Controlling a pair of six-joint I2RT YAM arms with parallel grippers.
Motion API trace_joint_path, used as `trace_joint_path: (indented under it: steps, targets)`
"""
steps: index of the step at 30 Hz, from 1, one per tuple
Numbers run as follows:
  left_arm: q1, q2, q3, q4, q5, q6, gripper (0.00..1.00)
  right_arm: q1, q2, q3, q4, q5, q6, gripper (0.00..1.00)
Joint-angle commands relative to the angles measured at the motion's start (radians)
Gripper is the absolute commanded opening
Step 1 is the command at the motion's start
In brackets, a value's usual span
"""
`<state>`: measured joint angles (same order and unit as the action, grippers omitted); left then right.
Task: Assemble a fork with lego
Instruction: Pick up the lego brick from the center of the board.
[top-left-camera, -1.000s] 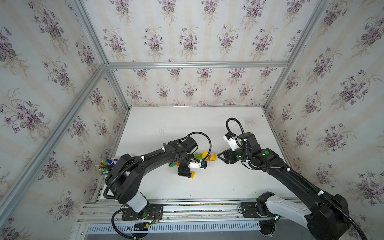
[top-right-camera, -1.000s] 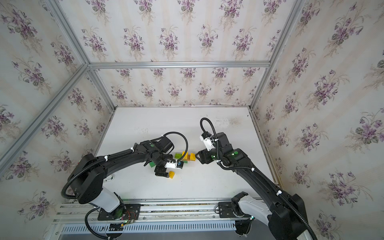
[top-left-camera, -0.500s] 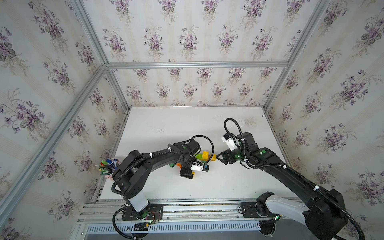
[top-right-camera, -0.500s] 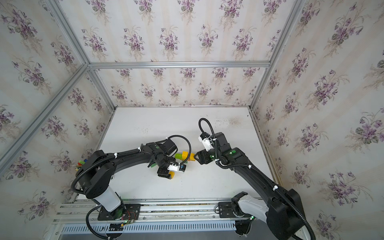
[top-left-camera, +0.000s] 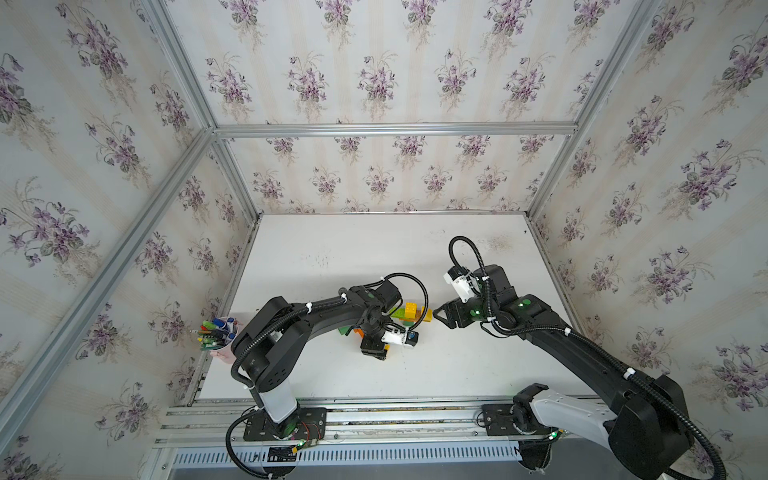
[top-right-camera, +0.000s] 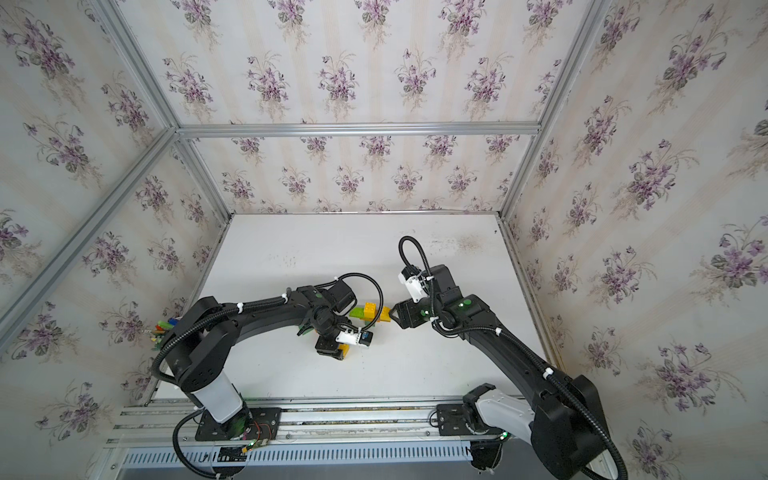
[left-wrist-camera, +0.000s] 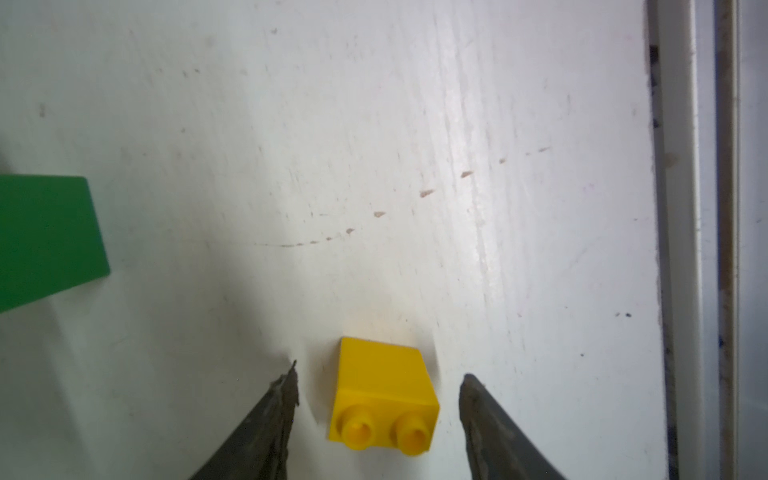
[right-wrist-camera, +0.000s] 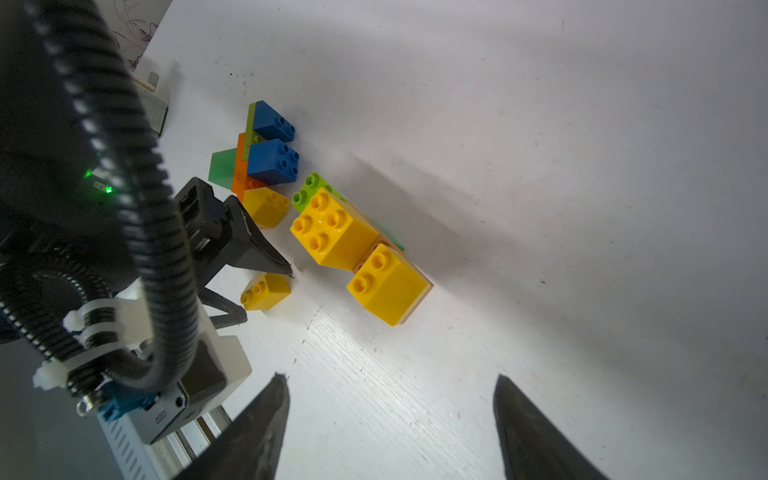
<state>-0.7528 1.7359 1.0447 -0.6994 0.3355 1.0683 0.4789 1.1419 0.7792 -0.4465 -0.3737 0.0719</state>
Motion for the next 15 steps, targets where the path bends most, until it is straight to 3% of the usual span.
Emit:
trace_joint_path:
  steps: [1, 6, 8, 13, 15]
  targets:
    - [0.0, 0.002, 0.012, -0.001, 0.011, -0.005, 0.61, -0.003, 0.005, 0.006, 0.006, -0.016, 0.011, 0.77]
    - [0.001, 0.01, 0.009, 0.001, 0.01, -0.002, 0.57, -0.003, 0.013, 0.003, 0.01, -0.027, 0.012, 0.77]
    - [0.002, 0.014, 0.008, -0.002, 0.013, -0.001, 0.5, -0.003, 0.015, 0.003, 0.009, -0.028, 0.012, 0.77]
    - [0.006, 0.013, -0.006, 0.014, 0.004, -0.004, 0.49, -0.003, 0.007, -0.001, 0.014, -0.031, 0.024, 0.77]
    - [0.006, 0.016, -0.003, 0.012, 0.003, -0.01, 0.44, -0.003, 0.011, -0.001, 0.014, -0.032, 0.03, 0.77]
